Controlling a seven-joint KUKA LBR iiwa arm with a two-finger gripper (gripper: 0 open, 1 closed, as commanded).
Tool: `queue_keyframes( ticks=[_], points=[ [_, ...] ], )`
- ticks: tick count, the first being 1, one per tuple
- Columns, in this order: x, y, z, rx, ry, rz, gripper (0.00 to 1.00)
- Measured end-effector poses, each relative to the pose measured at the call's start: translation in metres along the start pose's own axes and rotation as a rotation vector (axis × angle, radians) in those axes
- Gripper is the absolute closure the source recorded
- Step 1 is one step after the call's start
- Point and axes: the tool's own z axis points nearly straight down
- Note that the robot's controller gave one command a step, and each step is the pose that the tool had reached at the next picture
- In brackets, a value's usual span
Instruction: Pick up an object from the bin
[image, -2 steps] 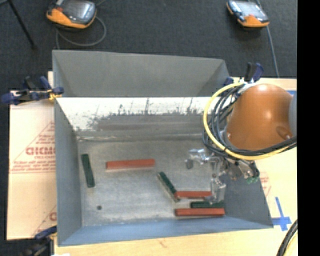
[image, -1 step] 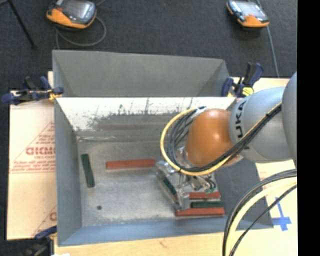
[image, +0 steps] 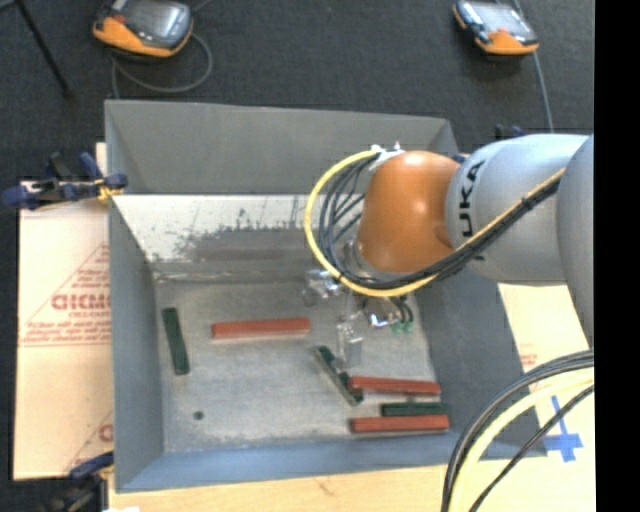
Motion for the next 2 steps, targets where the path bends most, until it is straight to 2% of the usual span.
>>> queue_keyframes(
  ticks=[1,2],
  points=[
    [-0.0326,0.0447,0.0462,-0.001,0.006,-0.121,0.00],
    [-0.0327,0.0437,0.0443,-0.002,0.005,-0.116,1.00]
  ],
)
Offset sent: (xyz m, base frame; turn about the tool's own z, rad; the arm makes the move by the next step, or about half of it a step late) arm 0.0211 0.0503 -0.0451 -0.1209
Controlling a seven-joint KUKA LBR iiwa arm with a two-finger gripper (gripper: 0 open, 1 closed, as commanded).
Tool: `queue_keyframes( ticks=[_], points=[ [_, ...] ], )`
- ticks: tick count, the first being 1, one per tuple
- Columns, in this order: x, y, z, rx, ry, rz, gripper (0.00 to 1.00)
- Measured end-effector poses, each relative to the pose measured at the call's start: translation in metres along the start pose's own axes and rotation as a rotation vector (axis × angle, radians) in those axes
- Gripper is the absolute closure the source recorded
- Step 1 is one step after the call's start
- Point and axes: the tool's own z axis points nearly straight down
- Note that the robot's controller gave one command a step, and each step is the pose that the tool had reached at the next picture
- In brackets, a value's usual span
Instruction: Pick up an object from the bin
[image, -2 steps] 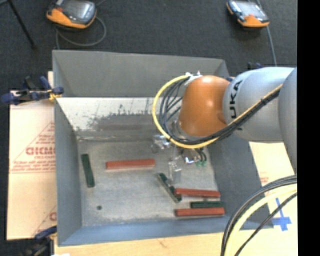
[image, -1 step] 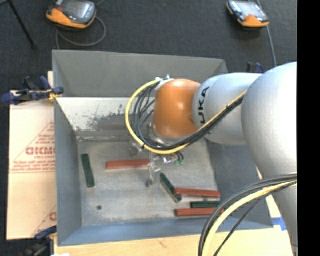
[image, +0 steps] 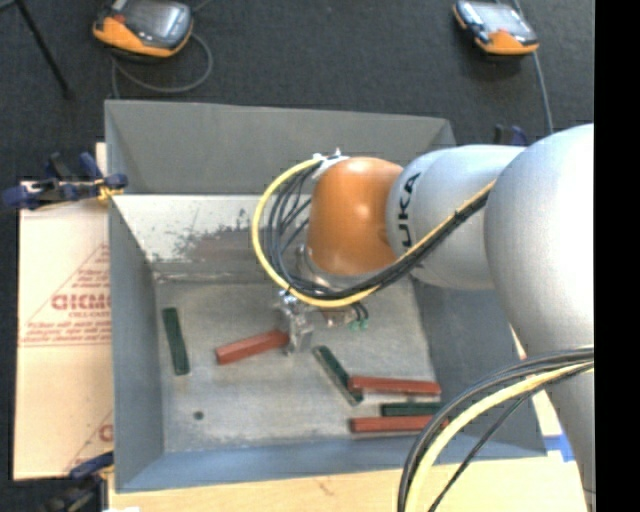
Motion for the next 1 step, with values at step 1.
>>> queue_keyframes(
  ticks=[1],
  points=[
    [0.0027,0.0130,-0.1385,0.004,-0.006,-0.016,1.00]
  ],
)
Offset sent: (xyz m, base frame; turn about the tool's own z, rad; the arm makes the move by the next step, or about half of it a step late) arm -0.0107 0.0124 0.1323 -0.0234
